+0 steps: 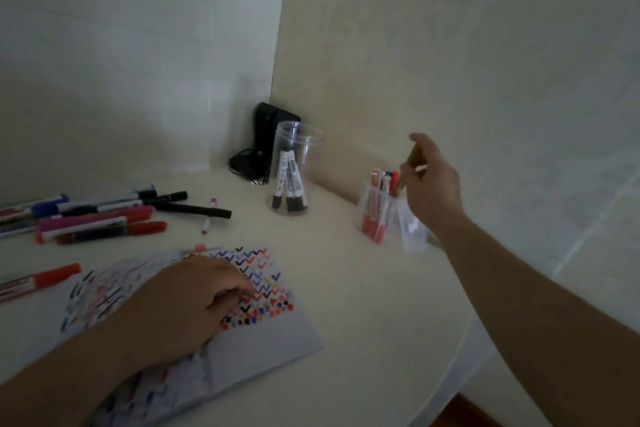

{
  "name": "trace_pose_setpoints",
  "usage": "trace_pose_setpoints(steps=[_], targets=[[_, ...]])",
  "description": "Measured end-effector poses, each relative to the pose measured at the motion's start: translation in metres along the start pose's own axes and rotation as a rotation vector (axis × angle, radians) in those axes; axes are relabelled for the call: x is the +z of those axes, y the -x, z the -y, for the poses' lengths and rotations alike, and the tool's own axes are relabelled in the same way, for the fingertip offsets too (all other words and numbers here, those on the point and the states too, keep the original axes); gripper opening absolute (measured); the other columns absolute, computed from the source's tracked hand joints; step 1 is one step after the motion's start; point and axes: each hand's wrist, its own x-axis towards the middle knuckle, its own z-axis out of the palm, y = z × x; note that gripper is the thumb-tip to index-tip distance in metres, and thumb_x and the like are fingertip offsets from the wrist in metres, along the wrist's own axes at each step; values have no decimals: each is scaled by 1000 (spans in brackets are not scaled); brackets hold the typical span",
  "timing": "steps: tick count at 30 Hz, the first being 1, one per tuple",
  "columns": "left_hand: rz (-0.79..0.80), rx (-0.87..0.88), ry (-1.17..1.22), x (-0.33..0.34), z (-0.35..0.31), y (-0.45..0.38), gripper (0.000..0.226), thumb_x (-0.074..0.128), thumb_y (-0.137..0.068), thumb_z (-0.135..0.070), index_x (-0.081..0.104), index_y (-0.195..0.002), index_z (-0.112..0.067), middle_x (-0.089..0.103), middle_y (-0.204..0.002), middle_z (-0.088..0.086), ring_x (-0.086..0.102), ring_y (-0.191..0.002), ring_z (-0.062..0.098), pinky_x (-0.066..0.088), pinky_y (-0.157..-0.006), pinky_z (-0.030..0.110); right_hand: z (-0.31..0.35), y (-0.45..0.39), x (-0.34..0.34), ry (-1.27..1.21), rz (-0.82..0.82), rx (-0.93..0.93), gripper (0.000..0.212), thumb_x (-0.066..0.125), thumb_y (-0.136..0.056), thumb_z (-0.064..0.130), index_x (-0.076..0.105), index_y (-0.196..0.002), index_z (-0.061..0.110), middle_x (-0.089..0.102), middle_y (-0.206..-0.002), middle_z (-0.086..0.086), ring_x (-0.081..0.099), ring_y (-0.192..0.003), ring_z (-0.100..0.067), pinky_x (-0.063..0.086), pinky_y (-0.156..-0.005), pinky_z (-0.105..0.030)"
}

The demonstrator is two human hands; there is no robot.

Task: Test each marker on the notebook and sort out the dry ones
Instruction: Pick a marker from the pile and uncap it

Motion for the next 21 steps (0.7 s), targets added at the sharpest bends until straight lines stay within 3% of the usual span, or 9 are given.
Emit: trace_pose_setpoints(steps=[3,8,11,15,18,21], targets=[[9,4,-1,-1,-1,-1,23,54,-103,-41,65,-120,-52,55,-113,-39,45,-109,-18,35,-96,9,-14,8,16,139,171,-12,43,63,-97,25,54,-137,40,69,-100,8,67,-90,-22,55,-91,-39],[2,8,-1,-2,-4,0,22,54,-102,-43,67,-119,-48,56,-111,-34,45,-104,-18,32,-92,6,-14,12,24,398,261,39,42,40,-96,49,50,-137,47,72,-114,-3,62,-104,-35,55,-94,-50],[11,2,17,-3,-5,1,23,54,-102,-45,69,-119,-46,61,-117,-29,49,-106,-11,41,-102,20,3,18,25,481,172,-11,43,54,-96,38,56,-140,37,60,-131,-11,53,-118,-42,47,-100,-53],[18,20,37,-4,-2,1,27,51,-102,-47,69,-121,-43,66,-122,-24,53,-111,-5,42,-107,30,62,45,44,346,61,-221,45,63,-88,24,62,-132,33,56,-128,-7,49,-117,-36,47,-96,-54],[26,23,39,-7,-5,1,27,54,-100,-45,72,-119,-39,69,-118,-19,57,-107,0,45,-105,32,124,74,80,145,251,-427,41,67,-89,18,65,-129,27,61,-121,-5,54,-110,-28,44,-98,-39],[20,27,69,-15,-10,6,26,55,-101,-36,75,-116,-32,73,-113,-11,61,-95,5,50,-94,31,209,109,116,-108,645,-489,33,68,-95,21,67,-124,37,66,-109,11,61,-101,-9,48,-89,-23]])
